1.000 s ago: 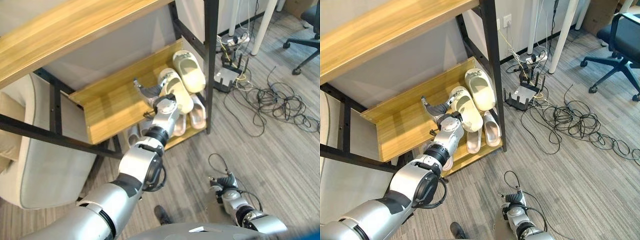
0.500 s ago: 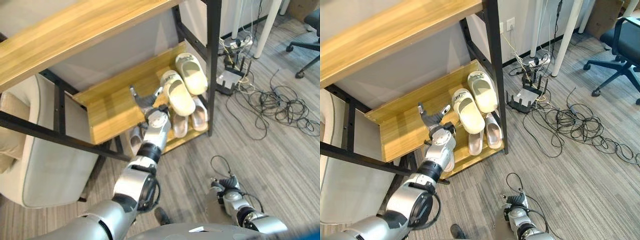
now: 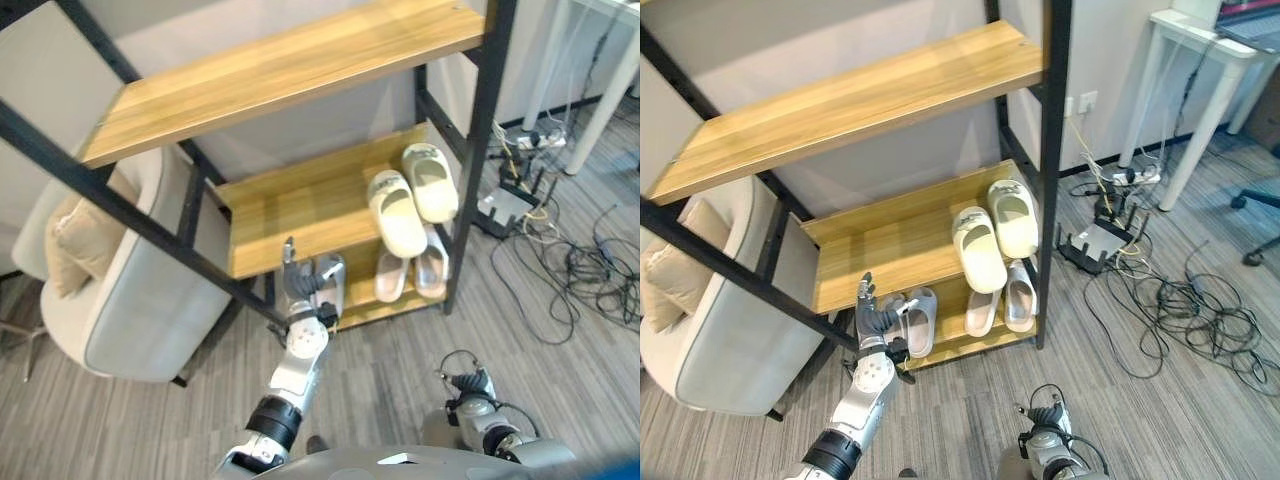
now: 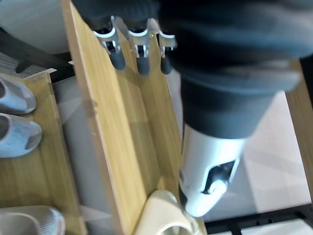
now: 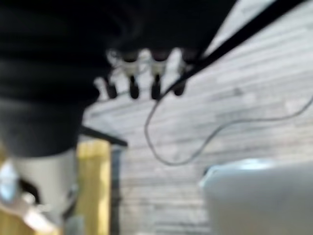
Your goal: Arrange the slippers neatly on the shoe rack.
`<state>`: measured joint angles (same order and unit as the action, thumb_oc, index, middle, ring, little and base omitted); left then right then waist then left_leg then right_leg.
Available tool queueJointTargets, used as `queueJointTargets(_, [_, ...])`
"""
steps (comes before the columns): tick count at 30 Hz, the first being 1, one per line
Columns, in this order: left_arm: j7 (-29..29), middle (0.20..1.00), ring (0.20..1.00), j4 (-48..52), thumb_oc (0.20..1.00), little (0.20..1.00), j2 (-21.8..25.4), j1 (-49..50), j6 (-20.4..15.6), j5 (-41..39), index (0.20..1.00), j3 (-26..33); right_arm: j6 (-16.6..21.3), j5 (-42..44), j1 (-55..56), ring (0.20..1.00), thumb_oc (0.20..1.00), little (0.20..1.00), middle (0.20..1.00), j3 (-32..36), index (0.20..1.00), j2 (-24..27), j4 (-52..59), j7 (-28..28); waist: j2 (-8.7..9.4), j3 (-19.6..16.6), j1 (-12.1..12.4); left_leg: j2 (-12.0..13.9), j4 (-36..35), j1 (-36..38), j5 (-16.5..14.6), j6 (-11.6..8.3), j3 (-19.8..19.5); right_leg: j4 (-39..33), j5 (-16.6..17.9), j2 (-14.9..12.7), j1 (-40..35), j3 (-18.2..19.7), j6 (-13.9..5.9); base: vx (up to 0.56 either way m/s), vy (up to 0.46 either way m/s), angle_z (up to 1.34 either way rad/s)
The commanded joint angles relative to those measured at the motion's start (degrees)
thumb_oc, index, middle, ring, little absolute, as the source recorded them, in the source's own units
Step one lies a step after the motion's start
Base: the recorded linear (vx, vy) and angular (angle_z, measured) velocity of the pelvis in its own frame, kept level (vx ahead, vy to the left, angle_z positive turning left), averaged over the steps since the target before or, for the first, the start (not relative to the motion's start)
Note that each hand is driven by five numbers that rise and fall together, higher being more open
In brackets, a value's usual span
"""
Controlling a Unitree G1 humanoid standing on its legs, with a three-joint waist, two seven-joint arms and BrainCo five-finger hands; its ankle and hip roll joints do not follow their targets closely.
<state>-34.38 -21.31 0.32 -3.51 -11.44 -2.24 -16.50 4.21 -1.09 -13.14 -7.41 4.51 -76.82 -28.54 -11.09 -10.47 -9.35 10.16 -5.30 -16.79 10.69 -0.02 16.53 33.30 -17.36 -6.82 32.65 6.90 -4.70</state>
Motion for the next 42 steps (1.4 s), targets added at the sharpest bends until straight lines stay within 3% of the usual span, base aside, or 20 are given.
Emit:
queueJointTargets(1, [3.3, 1.000, 1.000, 3.8, 1.000, 1.000, 1.1, -0.7, -0.7, 5.6, 1.000, 2.4, 2.1, -1.4, -4.1, 1.000, 1.000, 1.000, 1.000, 0.5, 1.000, -1.4, -4.5, -1.2, 2.83, 1.8, 0.2, 0.2, 0.3, 8.6, -5.5, -7.78, -4.0, -38.3, 19.2, -5.0, -22.4, -3.5, -5.73, 0.00, 0.013, 0.04])
queueJointTargets(3, [5.7, 1.000, 1.000, 5.0, 1.000, 1.000, 1.4, 2.0, 1.6, 5.4, 1.000, 2.1, 2.2, -2.3, -3.3, 1.000, 1.000, 1.000, 1.000, -0.1, 1.000, -1.5, -3.7, -1.6, 3.40, 1.6, 0.7, 0.0, 0.3, 8.9, -5.7, -7.50, -4.5, -38.3, 19.1, -5.1, -23.3, -4.1, -6.03, 0.00, 0.016, 0.06])
queueJointTargets(10, [9.2, 1.000, 1.000, 5.4, 1.000, 1.000, 2.7, 7.0, 2.9, 7.9, 1.000, 0.0, 2.3, -4.4, -1.2, 1.000, 1.000, 1.000, 1.000, -1.6, 1.000, -1.9, -2.2, -2.4, 5.16, 1.6, 1.4, -0.6, 0.3, 9.8, -6.2, -6.64, -5.9, -38.3, 18.7, -5.5, -25.4, -5.6, -6.44, -0.01, 0.028, 0.09])
queueJointTargets(18, [14.2, 1.000, 1.000, 6.6, 1.000, 1.000, 7.1, 8.0, 2.1, 11.4, 1.000, -3.6, 3.5, -5.2, 1.9, 1.000, 1.000, 1.000, 1.000, -1.9, 1.000, -2.7, -1.1, -2.2, 7.08, 1.4, 1.9, -1.1, 0.3, 10.8, -6.7, -6.14, -7.2, -38.3, 18.2, -5.7, -27.6, -7.5, -6.82, -0.02, 0.045, 0.12])
queueJointTargets(21, [18.9, 1.000, 1.000, 6.7, 1.000, 1.000, 8.4, 8.0, 3.1, 11.0, 1.000, -4.2, 3.9, -4.8, 3.3, 1.000, 1.000, 1.000, 1.000, -1.7, 1.000, -3.1, -0.6, -1.6, 7.92, 1.2, 2.1, -1.1, 0.3, 11.2, -7.0, -6.00, -7.5, -38.3, 18.0, -5.9, -28.4, -8.1, -7.00, -0.03, 0.051, 0.07])
queueJointTargets(22, [19.5, 1.000, 1.000, 7.3, 1.000, 1.000, 9.6, 8.2, 2.4, 9.5, 1.000, -2.8, 5.3, -5.0, 10.4, 1.000, 1.000, 1.000, 1.000, -2.8, 1.000, 1.2, 2.7, 1.5, 8.30, 1.3, 1.7, -1.1, 0.3, 11.5, -7.1, -6.00, -7.3, -38.3, 17.9, -6.0, -28.6, -8.1, -7.10, -0.06, 0.054, 0.02])
queueJointTargets(24, [22.5, 1.000, 1.000, 9.9, 1.000, 1.000, 12.6, 10.1, 1.6, 5.9, 1.000, -0.8, 7.9, -3.9, 23.5, 1.000, 1.000, 1.000, 1.000, -5.2, 1.000, 7.8, 19.4, 7.3, 9.46, 1.8, 0.2, -0.7, 0.3, 11.7, -7.2, -6.23, -6.7, -38.3, 18.0, -5.9, -28.4, -7.6, -7.38, -0.09, 0.029, 0.07])
queueJointTargets(25, [26.7, 1.000, 1.000, 10.6, 1.000, 1.000, 17.1, 11.5, 1.1, 4.3, 1.000, -1.9, 9.3, -3.5, 29.9, 1.000, 1.000, 1.000, 1.000, -5.5, 1.000, 12.4, 27.8, 10.1, 10.19, 2.2, -0.5, -0.5, 0.3, 12.0, -7.6, -6.31, -6.7, -38.3, 17.9, -5.9, -28.8, -7.8, -7.61, -0.07, 0.050, 0.05])
queueJointTargets(28, [30.1, 1.000, 1.000, 9.8, 1.000, 1.000, 17.8, 12.3, 2.7, 3.0, 1.000, -0.9, 8.5, -3.1, 31.2, 1.000, 1.000, 1.000, 1.000, -3.4, 1.000, 13.1, 29.8, 11.7, 11.03, 2.2, -0.8, -0.5, 0.3, 12.5, -7.8, -6.25, -6.9, -38.3, 17.8, -5.9, -29.5, -8.1, -7.84, -0.02, 0.047, -0.07])
queueJointTargets(30, [32.8, 1.000, 1.000, 9.9, 1.000, 1.000, 19.3, 13.9, 3.9, 3.8, 1.000, 0.3, 5.9, -2.6, 34.2, 1.000, 1.000, 1.000, 1.000, -0.5, 1.000, 13.2, 35.5, 14.4, 12.36, 1.8, -0.8, -0.7, 0.3, 13.0, -8.1, -5.98, -7.2, -38.3, 17.7, -6.2, -30.3, -8.6, -8.06, -0.02, 0.060, 0.03])
queueJointTargets(34, [34.8, 1.000, 1.000, 8.9, 1.000, 1.000, 21.0, 15.0, 4.1, 4.8, 1.000, 0.4, 4.6, -2.1, 36.0, 1.000, 1.000, 1.000, 1.000, 0.9, 1.000, 13.4, 37.8, 15.8, 13.70, 1.4, -0.5, -0.9, 0.3, 13.0, -8.3, -5.63, -7.8, -38.3, 17.5, -6.5, -30.8, -9.0, -8.35, -0.02, 0.046, 0.01])
queueJointTargets(40, [35.7, 1.000, 1.000, 6.3, 1.000, 1.000, 22.6, 16.0, 8.1, 9.8, 1.000, 3.5, 4.1, -1.1, 36.1, 1.000, 1.000, 1.000, 1.000, 2.6, 1.000, 13.4, 40.4, 17.6, 15.59, 1.5, 0.1, -1.4, 0.3, 12.5, -8.4, -4.88, -8.4, -38.3, 18.0, -7.1, -30.7, -9.2, -9.17, -0.03, 0.043, 0.06])
queueJointTargets(41, [35.7, 1.000, 1.000, 6.2, 1.000, 1.000, 23.5, 16.4, 9.6, 12.0, 1.000, 4.5, 4.0, -0.7, 36.1, 1.000, 1.000, 1.000, 1.000, 2.5, 1.000, 13.5, 40.9, 18.5, 15.85, 1.5, 0.1, -1.5, 0.3, 12.4, -8.4, -4.77, -8.4, -38.3, 18.0, -7.1, -30.6, -9.2, -9.26, -0.05, 0.037, 0.02])
queueJointTargets(42, [36.3, 1.000, 1.000, 5.2, 1.000, 1.000, 23.9, 17.4, 15.0, 16.3, 1.000, 8.2, 3.7, -0.3, 35.6, 1.000, 1.000, 1.000, 1.000, 2.5, 1.000, 13.4, 41.6, 20.2, 16.28, 1.4, 0.5, -1.6, 0.3, 12.2, -8.4, -4.59, -8.6, -38.3, 18.2, -7.2, -30.5, -9.2, -9.46, -0.06, 0.029, 0.01])
